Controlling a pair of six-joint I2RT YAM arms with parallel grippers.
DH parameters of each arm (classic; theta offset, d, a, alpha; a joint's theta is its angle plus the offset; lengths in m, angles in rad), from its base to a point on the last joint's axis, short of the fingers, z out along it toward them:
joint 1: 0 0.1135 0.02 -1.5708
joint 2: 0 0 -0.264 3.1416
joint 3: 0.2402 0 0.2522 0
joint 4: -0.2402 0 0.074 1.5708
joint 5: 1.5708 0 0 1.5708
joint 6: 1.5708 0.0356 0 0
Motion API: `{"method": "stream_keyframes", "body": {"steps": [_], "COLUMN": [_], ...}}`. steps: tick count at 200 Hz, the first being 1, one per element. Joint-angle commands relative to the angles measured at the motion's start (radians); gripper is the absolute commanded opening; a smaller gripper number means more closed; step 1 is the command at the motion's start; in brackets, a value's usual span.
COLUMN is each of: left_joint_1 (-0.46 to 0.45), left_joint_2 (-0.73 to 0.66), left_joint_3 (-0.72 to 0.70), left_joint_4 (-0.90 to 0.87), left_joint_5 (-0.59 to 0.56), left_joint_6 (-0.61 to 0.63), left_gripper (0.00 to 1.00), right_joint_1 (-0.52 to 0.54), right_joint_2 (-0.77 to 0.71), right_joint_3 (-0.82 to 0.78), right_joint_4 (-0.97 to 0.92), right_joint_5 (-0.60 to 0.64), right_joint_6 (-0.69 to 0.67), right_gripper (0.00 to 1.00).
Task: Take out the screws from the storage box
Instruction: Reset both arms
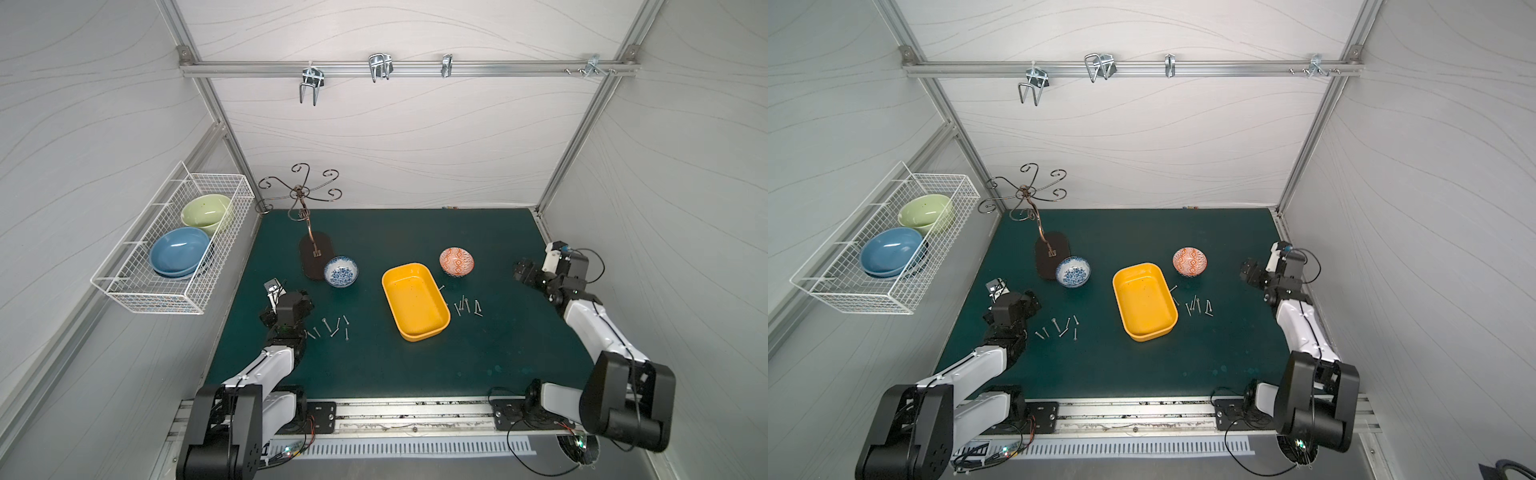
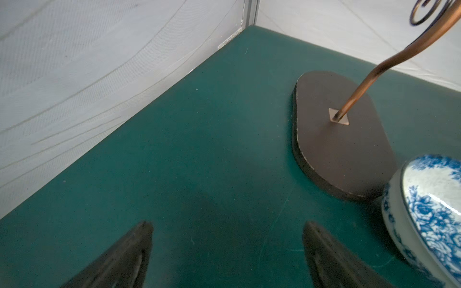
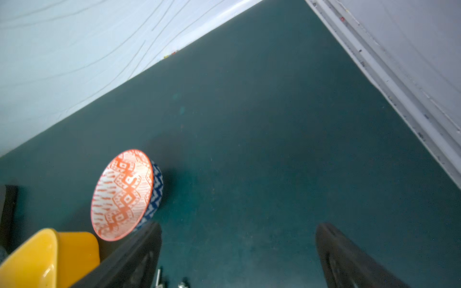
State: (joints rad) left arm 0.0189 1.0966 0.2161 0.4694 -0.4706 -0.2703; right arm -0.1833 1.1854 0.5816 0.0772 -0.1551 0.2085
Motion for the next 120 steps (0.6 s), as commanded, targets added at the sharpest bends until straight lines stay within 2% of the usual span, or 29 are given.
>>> {"method": "stream_keyframes", "body": {"steps": [1,19,40,69,83,90,104,113,120], "left_joint_1": [0.005,0.004,-0.006,-0.026,-0.036,-0.037,-0.037,-0.037,-0.036], "left_joint_2": [0.012,0.05,0.106,0.172,0.207,0.222,0.251,0.295,0.353], "left_joint_3": [0.009,0.03,0.058,0.095,0.122,0.138,0.155,0.138,0.152], "left_joint_4": [0.168,0.18,0.208,0.236,0.237,0.227,0.242,0.322,0.347], "left_joint_5": [0.056,0.07,0.097,0.092,0.096,0.105,0.139,0.166,0.172], "left_joint_6": [0.043,0.054,0.092,0.1,0.112,0.124,0.162,0.182,0.181], "left_gripper": [0.96,0.96,0.96,0.94,0.92,0.92,0.9,0.91,0.91], "right_joint_1": [0.01,-0.022,0.008,0.042,0.086,0.11,0.219,0.248,0.247], "right_joint_2": [-0.049,0.047,0.107,0.217,0.228,0.23,0.254,0.281,0.325], "right_joint_3": [-0.155,-0.149,-0.16,-0.094,-0.101,-0.112,-0.1,-0.063,-0.069], "right_joint_4": [0.345,0.355,0.455,0.465,0.491,0.541,0.524,0.474,0.536], "right_joint_5": [0.101,-0.016,0.004,-0.1,-0.074,-0.038,-0.024,-0.062,-0.065], "right_joint_6": [-0.099,-0.074,-0.092,-0.127,-0.137,-0.082,-0.197,-0.268,-0.287], "right_gripper": [0.99,0.99,0.99,0.99,0.99,0.99,0.99,0.99,0.99]}}
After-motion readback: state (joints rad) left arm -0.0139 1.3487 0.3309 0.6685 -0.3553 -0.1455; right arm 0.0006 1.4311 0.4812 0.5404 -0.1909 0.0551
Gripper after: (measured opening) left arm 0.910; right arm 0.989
